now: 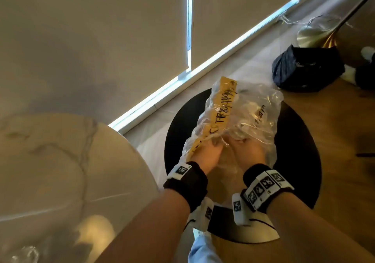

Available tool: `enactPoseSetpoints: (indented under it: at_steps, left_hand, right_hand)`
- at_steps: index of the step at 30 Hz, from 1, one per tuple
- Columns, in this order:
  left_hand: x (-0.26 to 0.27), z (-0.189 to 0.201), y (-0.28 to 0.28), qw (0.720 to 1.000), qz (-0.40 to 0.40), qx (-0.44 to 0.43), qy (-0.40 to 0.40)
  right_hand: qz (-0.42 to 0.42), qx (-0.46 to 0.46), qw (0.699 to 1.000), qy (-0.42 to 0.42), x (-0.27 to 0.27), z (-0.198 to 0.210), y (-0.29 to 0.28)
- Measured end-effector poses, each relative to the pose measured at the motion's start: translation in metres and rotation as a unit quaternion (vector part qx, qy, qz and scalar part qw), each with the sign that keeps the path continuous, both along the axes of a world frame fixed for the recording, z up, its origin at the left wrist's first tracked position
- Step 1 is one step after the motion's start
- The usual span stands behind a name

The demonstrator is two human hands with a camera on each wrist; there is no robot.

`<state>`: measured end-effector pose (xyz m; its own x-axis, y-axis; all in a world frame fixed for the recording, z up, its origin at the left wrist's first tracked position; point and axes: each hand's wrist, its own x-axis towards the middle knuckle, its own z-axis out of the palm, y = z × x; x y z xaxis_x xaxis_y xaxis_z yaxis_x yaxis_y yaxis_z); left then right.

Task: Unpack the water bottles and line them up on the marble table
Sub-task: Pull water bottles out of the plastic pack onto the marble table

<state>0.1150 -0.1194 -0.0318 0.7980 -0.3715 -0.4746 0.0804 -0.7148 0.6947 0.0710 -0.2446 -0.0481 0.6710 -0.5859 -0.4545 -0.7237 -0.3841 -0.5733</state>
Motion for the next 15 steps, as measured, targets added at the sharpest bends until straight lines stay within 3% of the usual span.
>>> enactPoseSetpoints:
  at_steps: [2, 6, 9, 12, 15]
  left_hand:
    - [0.012, -0.017, -0.010, 0.999, 0.040, -0.007, 0.024]
    - [0.019, 0.004, -0.023, 0.992, 0.079, -0.061, 0.079]
    - [0.016, 0.003, -0.022, 0.997, 0.010, -0.072, 0.029]
    - [0.003, 0.008, -0.018, 0.999, -0.031, 0.019, -0.035]
    - [-0.016, 0.010, -0.001, 0.993, -0.069, 0.025, -0.097]
  right_hand:
    - [0.021, -0.012, 1.000, 0.017, 0.001, 0.001, -0.003]
    - [0.080, -0.019, 0.997, 0.009, -0.010, -0.003, -0.011]
    - [0.079, 0.035, 0.996, -0.021, -0.023, 0.007, -0.015]
    - [0.105, 0.064, 0.988, -0.090, -0.038, 0.023, -0.015]
    - [0.156, 0.045, 0.986, -0.034, -0.054, 0.044, -0.009]
